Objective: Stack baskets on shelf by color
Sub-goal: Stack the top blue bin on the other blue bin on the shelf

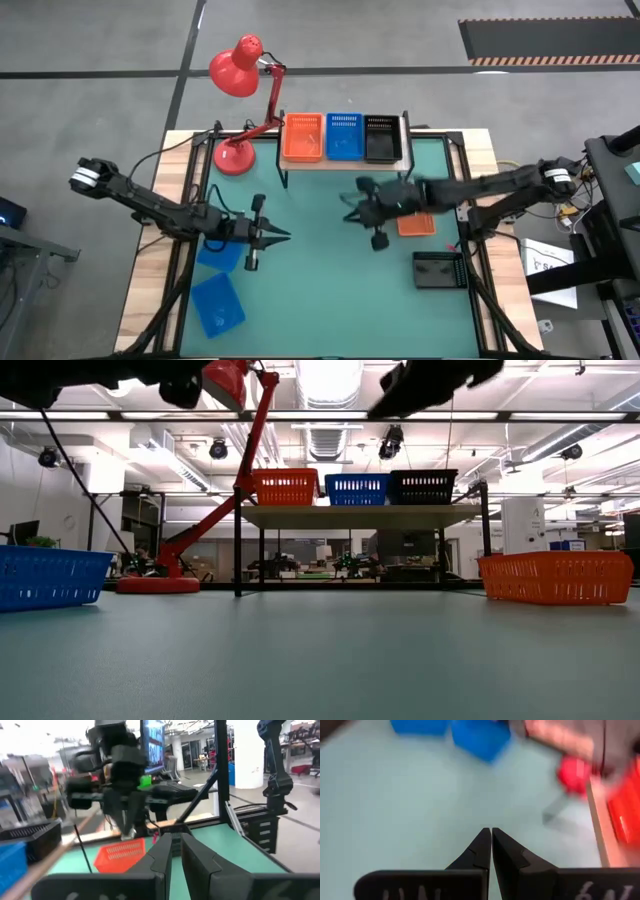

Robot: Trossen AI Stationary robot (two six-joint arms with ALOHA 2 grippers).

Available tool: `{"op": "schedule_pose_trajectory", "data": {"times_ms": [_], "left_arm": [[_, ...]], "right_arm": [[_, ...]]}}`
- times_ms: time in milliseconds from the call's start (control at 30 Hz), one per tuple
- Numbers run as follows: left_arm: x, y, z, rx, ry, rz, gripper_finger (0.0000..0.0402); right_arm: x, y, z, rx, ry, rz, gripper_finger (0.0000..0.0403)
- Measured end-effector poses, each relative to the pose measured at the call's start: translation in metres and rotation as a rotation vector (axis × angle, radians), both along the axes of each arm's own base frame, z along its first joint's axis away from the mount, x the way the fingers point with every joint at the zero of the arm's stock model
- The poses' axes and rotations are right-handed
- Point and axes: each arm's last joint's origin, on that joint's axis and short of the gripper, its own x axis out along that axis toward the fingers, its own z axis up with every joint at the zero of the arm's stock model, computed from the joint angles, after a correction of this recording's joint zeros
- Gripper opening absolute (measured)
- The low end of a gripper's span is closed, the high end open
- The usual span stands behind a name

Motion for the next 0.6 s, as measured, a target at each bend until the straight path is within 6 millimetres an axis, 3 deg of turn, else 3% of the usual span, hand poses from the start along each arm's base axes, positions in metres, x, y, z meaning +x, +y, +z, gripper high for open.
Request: {"op": "schedule_pose_trajectory", "data": {"times_ms": [133, 267, 433, 600], "left_arm": [[0.006, -0.001, -0.009, -0.074, 0.049, 0.019, 0.0024], [0.012, 0.001, -0.018, -0.208, 0.094, 0.176, 0.0024], [0.020, 0.002, -0.030, -0.385, 0.123, 0.297, 0.0024], [0.031, -0.002, -0.036, -0.575, 0.175, 0.306, 0.0024]], "right_arm": [[-0.003, 0.016, -0.043, -0.048, -0.271, 0.096, 0.0008], [-0.012, 0.014, -0.074, -0.037, -0.317, 0.088, 0.0008], [-0.022, 0.013, -0.086, -0.025, -0.276, 0.083, 0.0008], [-0.024, 0.013, -0.080, -0.094, -0.307, 0.112, 0.0008]]}}
